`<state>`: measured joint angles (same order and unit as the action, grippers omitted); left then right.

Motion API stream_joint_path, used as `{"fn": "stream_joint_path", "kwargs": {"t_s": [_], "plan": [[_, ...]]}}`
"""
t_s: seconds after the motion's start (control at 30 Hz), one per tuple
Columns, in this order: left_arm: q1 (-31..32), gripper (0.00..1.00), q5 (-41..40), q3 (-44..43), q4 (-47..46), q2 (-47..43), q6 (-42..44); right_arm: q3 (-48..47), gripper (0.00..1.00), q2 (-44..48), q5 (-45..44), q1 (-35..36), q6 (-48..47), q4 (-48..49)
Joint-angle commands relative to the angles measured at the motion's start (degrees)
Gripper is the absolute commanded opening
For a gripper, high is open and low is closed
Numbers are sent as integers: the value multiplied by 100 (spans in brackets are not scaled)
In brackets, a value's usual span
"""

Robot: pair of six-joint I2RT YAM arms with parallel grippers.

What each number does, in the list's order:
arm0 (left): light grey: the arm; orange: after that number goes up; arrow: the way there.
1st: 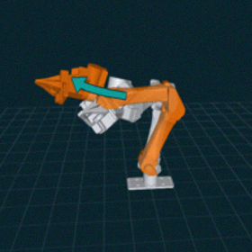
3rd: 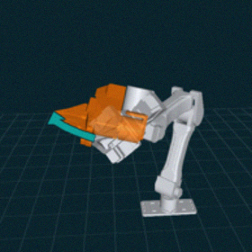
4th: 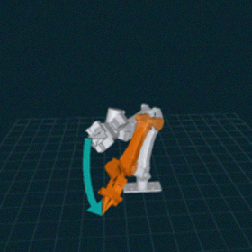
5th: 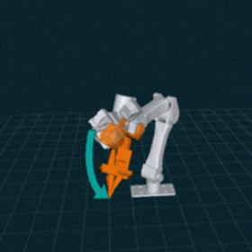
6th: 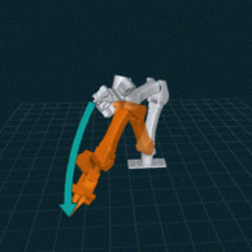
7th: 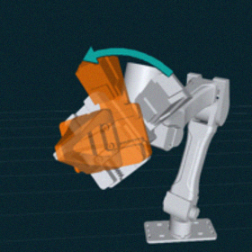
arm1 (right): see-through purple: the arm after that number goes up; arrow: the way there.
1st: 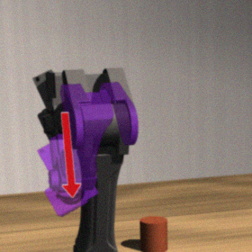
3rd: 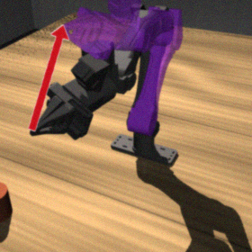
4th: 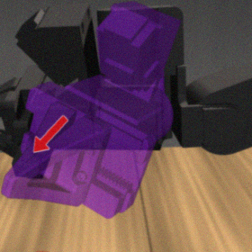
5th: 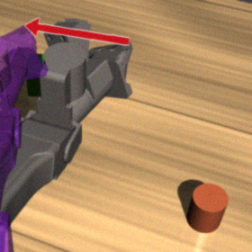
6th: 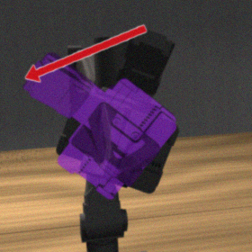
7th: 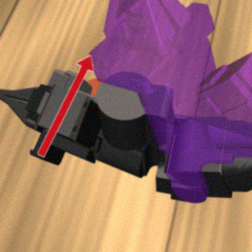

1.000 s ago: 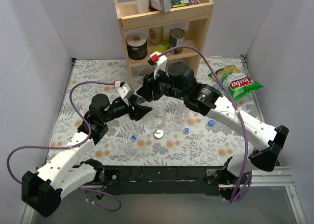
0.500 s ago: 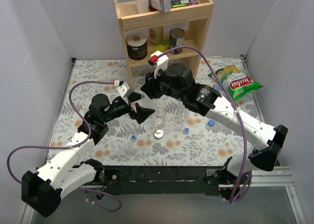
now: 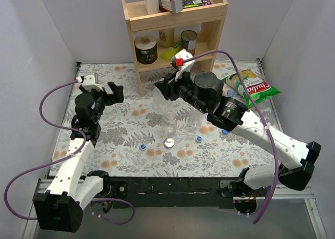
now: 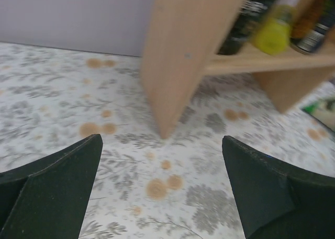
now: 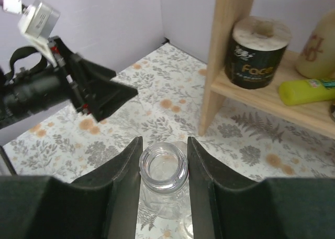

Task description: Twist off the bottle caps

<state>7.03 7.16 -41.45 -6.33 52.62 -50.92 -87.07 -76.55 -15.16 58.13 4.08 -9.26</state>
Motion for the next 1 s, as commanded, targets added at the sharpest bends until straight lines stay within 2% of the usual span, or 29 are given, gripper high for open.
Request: {"fn": "stream_joint_path", "kwargs": {"t_s": [0.0,0.17,0.4,0.97], "plan": [[-175,98,-1928,-197,325,-67,73,574,1,-158,398,286,-39,1116],[-167,98,-1595,-153,255,-33,3,1086,1,-587,803,322,32,2066],[-158,98,-1393,-135,220,-15,-24,1438,1,-1212,1172,331,190,2832],[-44,98,-1155,-100,193,3,64,1394,1,-2355,1340,357,181,3211]]}}
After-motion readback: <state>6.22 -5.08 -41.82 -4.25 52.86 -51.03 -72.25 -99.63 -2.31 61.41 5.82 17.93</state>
